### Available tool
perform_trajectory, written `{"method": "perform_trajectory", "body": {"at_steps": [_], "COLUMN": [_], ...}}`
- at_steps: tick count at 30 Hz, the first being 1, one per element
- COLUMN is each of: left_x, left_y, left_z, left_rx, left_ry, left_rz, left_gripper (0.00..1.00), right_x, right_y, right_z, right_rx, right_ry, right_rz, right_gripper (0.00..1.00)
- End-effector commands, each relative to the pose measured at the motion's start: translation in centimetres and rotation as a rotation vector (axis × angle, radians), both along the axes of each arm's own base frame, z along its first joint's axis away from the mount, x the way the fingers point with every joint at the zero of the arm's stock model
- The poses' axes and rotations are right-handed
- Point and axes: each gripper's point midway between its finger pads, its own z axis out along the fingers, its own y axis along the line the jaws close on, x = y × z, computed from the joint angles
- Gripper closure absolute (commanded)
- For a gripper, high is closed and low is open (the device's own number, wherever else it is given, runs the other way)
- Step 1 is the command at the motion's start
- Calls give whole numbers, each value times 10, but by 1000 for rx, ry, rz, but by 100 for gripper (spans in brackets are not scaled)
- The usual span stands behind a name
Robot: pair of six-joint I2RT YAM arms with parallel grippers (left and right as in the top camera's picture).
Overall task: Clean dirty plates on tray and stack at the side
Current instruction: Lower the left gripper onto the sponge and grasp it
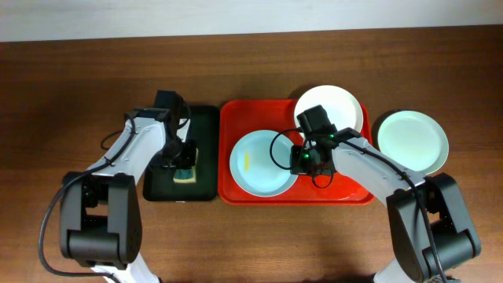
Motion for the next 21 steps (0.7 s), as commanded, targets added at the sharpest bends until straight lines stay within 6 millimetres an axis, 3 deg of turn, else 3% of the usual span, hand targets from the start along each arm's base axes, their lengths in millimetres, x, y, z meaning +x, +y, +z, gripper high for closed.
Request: {"method": "perform_trajectory", "body": {"at_steps": [1,10,13,21], "left_x": [7,8,10,18], "left_y": [-1,-4,-4,-6], "left_z": [2,-3,-1,13], "left_rx": [-22,-39,-39,-40], "left_ry": [-16,-28,-34,-43], "left_rz": [14,13,12,12], "left_gripper": [65,63,75,67], "right_x": [-4,-4,-4,-4], "right_y": [-3,-3,-3,-3], "right_z": [-4,-4,-4,-4], "right_rx": [-10,-10,-10,-10], "right_ry": [18,18,19,18], "right_rz": [1,1,1,1], "right_gripper": [95,95,95,94]}}
